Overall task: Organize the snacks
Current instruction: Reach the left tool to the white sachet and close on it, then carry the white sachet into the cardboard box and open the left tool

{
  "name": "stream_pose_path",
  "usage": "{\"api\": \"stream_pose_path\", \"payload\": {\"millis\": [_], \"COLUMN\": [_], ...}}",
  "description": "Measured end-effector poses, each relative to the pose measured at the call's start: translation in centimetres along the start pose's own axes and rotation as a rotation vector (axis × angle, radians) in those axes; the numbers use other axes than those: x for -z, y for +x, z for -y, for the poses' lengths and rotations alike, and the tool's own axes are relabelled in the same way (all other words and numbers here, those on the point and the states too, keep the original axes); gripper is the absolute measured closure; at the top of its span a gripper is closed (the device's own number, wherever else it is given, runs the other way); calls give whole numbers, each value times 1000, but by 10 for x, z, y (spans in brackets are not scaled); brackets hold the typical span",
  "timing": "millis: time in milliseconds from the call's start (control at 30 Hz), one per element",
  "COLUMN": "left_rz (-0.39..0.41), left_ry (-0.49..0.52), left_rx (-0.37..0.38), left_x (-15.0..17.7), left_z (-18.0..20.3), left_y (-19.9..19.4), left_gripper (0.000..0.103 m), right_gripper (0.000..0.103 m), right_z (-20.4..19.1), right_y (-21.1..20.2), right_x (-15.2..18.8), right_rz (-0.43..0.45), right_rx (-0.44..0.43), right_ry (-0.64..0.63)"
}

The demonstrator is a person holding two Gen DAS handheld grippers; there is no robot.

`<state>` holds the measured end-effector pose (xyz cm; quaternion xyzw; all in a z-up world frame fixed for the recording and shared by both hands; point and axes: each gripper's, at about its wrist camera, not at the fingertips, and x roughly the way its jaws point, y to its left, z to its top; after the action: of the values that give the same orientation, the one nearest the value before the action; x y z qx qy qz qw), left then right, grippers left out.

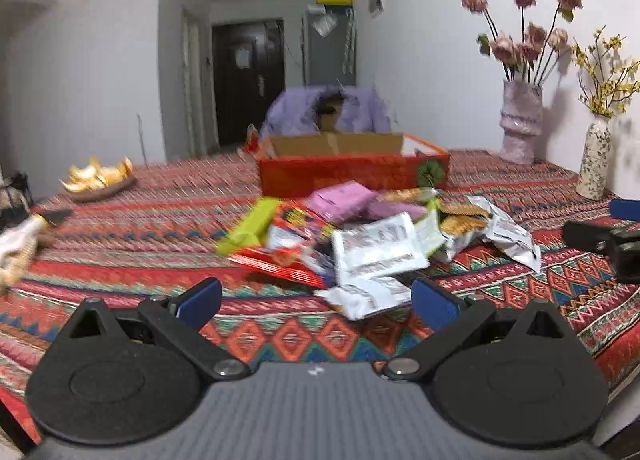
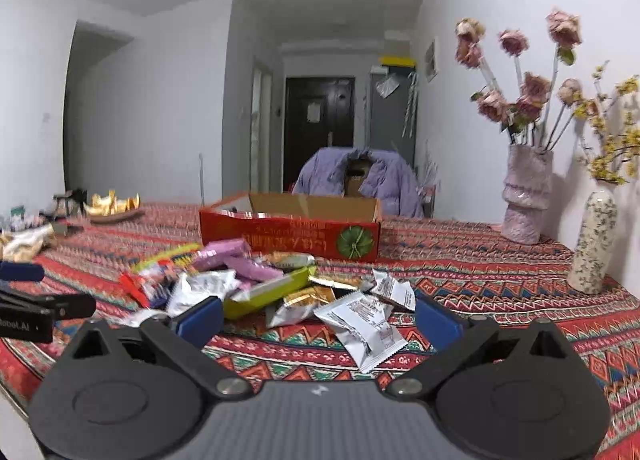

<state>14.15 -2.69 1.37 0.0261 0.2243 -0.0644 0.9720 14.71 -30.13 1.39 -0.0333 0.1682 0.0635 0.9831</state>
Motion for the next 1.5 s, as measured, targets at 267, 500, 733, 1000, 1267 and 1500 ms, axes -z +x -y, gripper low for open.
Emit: {"api": "stream_pose_path", "payload": {"millis": [267,500,733,1000,1267,1500], "left_rz": [-117,-215,-246,-192,-80,-30], "left_ry": [-75,-111,-94,-44,-21,-38], "left_rx": [-1,-41,-49,-43,-29,16], "left_x": [-16,-10,-3,-5,-1,-9], "left_z": [24,24,21,25,32,22], "left_y": [66,93,77,42,-7,-21], "left_gripper": [4,36,56,58,58,58], "right_gripper": [19,19,41,49,49,49], "right_z": [25,34,55,46,29,23], "right_y": [79,131,152,104,21,-2], "right_x": [-1,-3,-1,8,9,3], "right_rz": [-218,-309,-356,-326,-211,-154], "right_rx": [-40,-93,-182,-185,-192,-182], "right_ry": [-40,-122,-11,29,61,91]}}
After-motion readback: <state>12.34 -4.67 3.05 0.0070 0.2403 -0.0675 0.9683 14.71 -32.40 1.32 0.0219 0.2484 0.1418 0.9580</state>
